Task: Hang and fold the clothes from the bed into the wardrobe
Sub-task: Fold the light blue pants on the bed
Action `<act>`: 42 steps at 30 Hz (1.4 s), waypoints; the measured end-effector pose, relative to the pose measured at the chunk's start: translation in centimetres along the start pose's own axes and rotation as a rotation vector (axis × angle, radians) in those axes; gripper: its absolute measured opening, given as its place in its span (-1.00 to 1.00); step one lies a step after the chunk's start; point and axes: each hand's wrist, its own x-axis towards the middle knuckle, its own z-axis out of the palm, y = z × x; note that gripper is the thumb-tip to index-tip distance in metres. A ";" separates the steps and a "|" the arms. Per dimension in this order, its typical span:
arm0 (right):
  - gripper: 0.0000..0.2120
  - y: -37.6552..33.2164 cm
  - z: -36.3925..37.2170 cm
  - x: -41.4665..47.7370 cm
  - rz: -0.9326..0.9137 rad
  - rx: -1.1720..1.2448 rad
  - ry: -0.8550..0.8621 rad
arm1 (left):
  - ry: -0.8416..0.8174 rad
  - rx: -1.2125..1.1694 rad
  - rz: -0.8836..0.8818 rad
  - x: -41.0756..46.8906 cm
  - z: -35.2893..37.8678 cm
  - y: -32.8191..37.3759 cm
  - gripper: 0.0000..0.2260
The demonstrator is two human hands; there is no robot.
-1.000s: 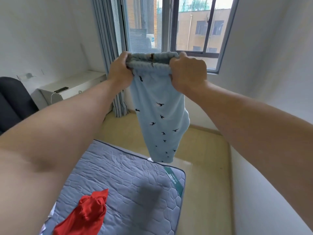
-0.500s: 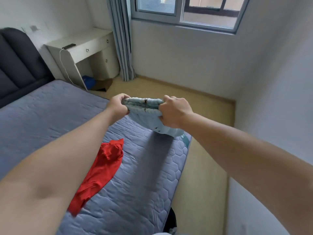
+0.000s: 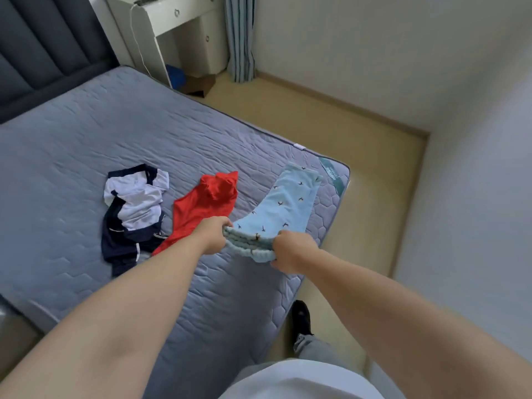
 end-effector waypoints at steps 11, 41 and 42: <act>-0.68 -9.2 5.4 -2.1 -0.173 0.016 -0.199 | -0.197 0.123 -0.125 -7.0 3.1 -8.6 -0.56; -0.60 -2.5 7.8 5.8 -0.098 0.428 -0.430 | -0.317 0.137 -0.184 3.4 3.4 -5.0 -0.61; -0.61 -0.8 7.9 7.1 -0.076 0.455 -0.424 | -0.307 0.131 -0.177 5.3 3.7 -4.1 -0.62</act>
